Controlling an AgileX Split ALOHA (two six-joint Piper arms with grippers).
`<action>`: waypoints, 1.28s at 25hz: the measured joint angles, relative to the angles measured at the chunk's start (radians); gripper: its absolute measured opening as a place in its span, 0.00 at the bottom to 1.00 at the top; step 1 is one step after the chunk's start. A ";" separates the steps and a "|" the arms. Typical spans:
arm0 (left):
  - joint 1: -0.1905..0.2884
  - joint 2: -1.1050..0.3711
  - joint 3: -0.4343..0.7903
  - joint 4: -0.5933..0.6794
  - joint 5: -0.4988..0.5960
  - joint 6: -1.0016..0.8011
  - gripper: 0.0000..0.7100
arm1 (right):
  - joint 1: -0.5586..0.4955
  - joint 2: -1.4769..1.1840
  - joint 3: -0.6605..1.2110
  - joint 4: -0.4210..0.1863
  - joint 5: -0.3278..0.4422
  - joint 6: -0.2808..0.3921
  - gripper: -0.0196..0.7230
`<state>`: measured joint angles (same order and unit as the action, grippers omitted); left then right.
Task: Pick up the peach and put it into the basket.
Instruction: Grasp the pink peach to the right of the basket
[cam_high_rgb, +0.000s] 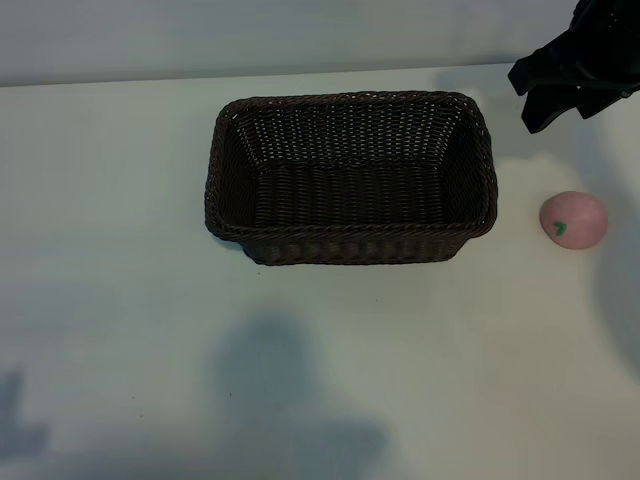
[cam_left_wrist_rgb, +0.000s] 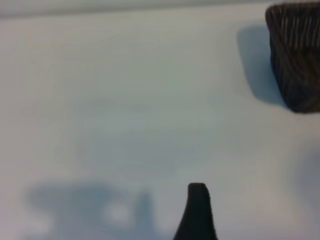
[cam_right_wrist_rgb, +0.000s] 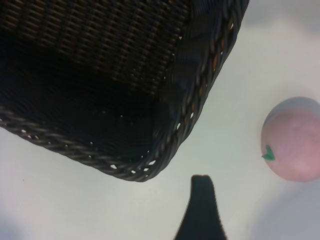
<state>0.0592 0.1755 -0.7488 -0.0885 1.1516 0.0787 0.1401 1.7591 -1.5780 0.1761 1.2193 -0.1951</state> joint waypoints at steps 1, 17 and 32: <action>0.000 -0.008 0.028 0.000 0.000 -0.002 0.84 | 0.000 0.000 0.000 0.000 0.000 0.000 0.77; 0.000 -0.067 0.240 -0.003 -0.063 -0.007 0.84 | 0.000 0.000 0.000 -0.006 0.000 -0.001 0.77; 0.000 -0.167 0.240 -0.003 -0.065 -0.005 0.84 | 0.000 0.066 0.000 -0.124 -0.122 0.134 0.77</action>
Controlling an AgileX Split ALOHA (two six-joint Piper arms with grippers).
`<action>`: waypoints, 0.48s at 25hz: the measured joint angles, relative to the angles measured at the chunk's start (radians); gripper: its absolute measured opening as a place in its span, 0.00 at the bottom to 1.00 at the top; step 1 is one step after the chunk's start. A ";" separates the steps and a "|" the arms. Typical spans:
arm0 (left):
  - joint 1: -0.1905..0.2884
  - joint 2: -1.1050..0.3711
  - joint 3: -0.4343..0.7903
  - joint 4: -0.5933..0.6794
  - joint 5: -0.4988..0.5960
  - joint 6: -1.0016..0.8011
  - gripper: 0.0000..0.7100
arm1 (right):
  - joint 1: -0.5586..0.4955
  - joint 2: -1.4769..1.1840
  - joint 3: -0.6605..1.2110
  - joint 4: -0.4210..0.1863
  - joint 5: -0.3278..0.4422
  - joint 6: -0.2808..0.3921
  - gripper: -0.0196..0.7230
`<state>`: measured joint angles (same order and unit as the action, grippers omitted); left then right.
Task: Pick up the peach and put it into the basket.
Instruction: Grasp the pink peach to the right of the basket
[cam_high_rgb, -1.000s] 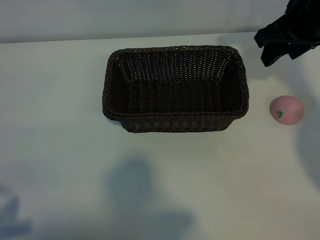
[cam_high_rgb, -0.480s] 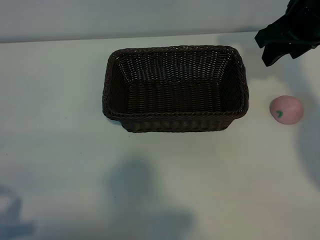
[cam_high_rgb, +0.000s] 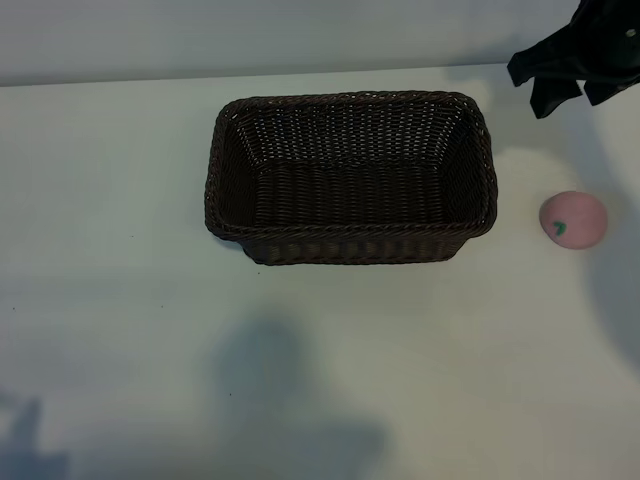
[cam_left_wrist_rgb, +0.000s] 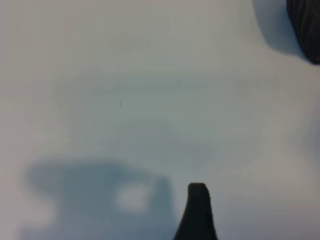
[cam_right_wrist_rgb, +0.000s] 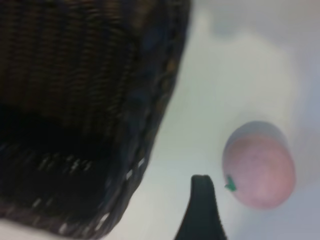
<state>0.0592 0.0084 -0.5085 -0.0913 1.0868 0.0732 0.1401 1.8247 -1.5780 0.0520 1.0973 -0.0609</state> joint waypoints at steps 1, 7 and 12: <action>0.000 -0.012 0.000 0.000 0.000 0.000 0.84 | 0.000 0.012 0.000 -0.012 -0.008 0.018 0.77; -0.027 -0.017 0.003 0.000 0.000 0.000 0.84 | -0.013 0.072 0.000 -0.057 -0.027 0.071 0.77; -0.115 -0.017 0.005 -0.001 0.000 0.000 0.84 | -0.077 0.091 0.055 -0.060 -0.051 0.074 0.77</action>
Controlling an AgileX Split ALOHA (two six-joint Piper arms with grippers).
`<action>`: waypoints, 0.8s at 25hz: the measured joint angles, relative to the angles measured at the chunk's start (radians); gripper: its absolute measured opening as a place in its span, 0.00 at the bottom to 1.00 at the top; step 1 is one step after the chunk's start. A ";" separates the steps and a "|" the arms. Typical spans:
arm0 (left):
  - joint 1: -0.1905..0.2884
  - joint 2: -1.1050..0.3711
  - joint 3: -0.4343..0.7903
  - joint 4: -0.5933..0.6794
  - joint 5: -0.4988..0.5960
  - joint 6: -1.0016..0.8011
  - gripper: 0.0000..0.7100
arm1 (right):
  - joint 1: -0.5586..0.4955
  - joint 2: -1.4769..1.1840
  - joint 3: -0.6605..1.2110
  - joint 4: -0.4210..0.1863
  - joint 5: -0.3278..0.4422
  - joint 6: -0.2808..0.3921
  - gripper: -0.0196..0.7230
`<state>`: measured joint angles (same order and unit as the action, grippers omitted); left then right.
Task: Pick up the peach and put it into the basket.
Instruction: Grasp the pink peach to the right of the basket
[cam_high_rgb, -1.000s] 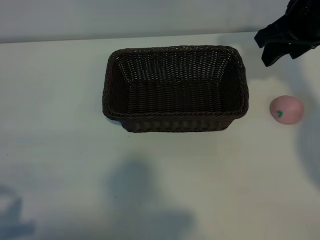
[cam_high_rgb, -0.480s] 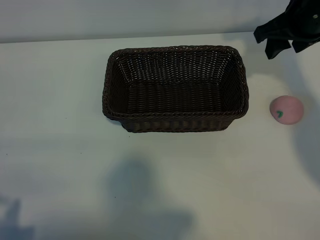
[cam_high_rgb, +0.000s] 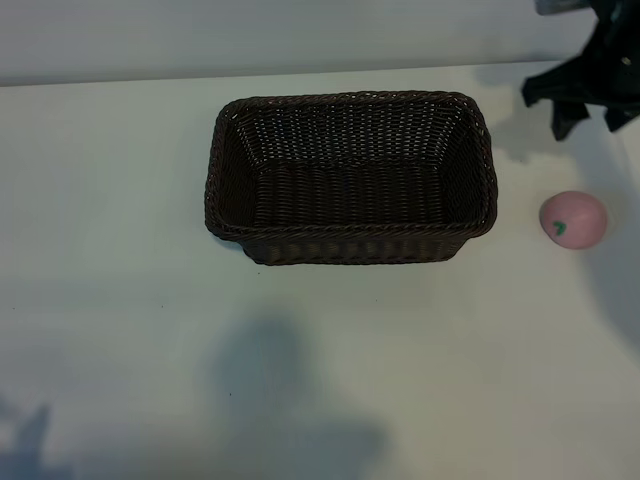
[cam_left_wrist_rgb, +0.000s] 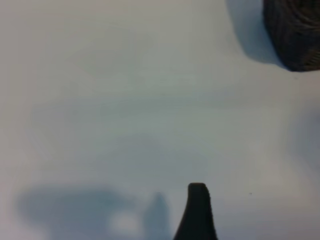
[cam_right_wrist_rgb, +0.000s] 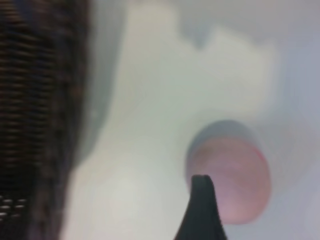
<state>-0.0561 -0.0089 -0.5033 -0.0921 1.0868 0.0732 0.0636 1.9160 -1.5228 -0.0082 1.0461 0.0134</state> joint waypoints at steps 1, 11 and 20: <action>-0.018 0.000 0.000 0.000 0.000 0.000 0.84 | -0.014 0.000 0.025 0.000 -0.015 0.000 0.77; -0.057 0.000 0.000 -0.001 0.000 0.000 0.84 | -0.047 0.000 0.280 0.052 -0.276 -0.013 0.77; -0.057 0.000 0.000 -0.003 0.000 0.000 0.84 | -0.047 0.001 0.313 0.057 -0.369 -0.020 0.72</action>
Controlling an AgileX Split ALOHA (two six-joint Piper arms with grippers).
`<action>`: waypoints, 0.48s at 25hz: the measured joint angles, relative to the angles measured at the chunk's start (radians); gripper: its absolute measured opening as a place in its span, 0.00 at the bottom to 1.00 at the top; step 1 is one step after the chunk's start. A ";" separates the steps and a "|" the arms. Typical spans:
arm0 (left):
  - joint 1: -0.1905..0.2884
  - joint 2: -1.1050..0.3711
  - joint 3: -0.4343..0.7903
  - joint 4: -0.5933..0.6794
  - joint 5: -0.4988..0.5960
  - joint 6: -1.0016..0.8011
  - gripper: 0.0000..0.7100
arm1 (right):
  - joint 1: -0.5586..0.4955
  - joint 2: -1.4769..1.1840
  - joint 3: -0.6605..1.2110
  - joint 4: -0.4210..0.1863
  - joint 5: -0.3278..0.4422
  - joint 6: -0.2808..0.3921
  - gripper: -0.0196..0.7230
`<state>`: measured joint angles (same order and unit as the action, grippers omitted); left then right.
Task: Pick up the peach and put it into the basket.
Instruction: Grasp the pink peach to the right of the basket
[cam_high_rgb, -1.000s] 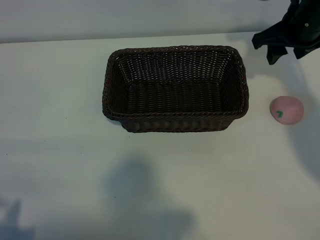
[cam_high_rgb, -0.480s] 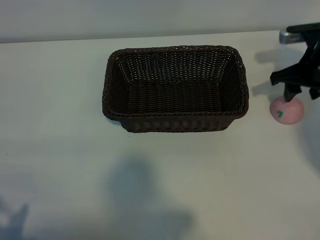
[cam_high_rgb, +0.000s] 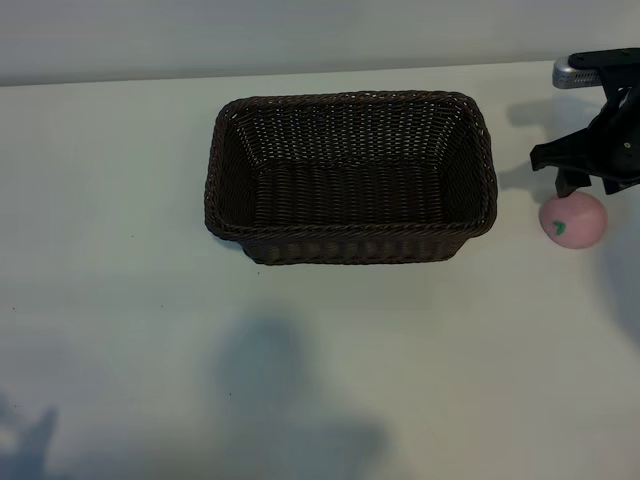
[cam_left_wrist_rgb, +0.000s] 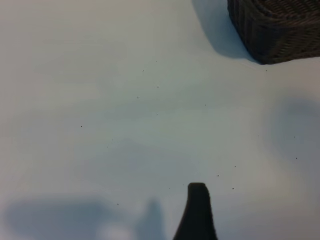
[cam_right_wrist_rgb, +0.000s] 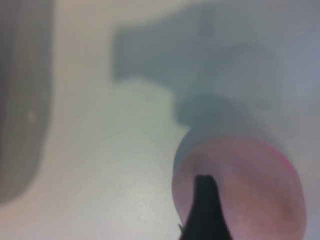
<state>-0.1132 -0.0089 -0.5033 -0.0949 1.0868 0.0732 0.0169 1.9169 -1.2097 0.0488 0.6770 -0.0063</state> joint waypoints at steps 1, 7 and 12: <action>0.000 0.000 0.000 0.000 0.000 0.000 0.84 | 0.000 0.000 0.011 0.000 -0.007 0.000 0.71; 0.000 0.000 0.000 0.000 0.000 -0.002 0.84 | 0.000 0.000 0.068 0.000 -0.042 0.000 0.68; 0.000 0.000 0.000 0.000 0.000 -0.001 0.84 | 0.000 0.000 0.071 0.001 -0.035 0.000 0.39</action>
<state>-0.1132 -0.0089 -0.5033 -0.0949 1.0868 0.0721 0.0169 1.9169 -1.1391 0.0502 0.6419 -0.0063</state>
